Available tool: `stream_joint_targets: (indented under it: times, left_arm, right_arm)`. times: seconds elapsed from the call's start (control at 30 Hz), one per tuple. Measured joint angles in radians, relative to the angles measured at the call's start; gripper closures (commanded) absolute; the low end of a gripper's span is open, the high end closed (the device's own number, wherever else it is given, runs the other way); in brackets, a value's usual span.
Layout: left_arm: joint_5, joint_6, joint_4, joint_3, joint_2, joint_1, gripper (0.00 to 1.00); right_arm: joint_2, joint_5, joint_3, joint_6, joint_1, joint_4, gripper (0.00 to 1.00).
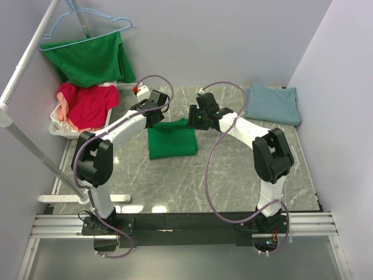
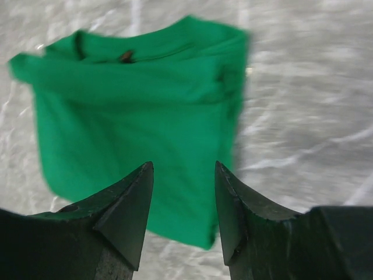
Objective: Fold and stack the t-shirts
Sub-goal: Fold the tshirt
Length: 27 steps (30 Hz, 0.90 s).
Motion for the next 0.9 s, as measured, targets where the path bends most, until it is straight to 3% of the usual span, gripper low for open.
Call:
stream_joint_targets:
  times: [0.2, 0.33, 0.9]
  left_arm:
    - [0.084, -0.002, -0.032, -0.002, 0.053, -0.012, 0.75]
    - [0.112, -0.003, -0.041, 0.001, 0.111, -0.01, 0.76]
    - [0.06, 0.001, -0.074, 0.225, 0.307, 0.045, 0.68]
  right_arm:
    - [0.088, -0.048, 0.084, 0.005, 0.025, -0.004, 0.49]
    - [0.16, -0.063, 0.124, 0.009, 0.025, -0.01, 0.5]
    - [0.37, -0.018, 0.393, 0.036, -0.005, -0.046, 0.51]
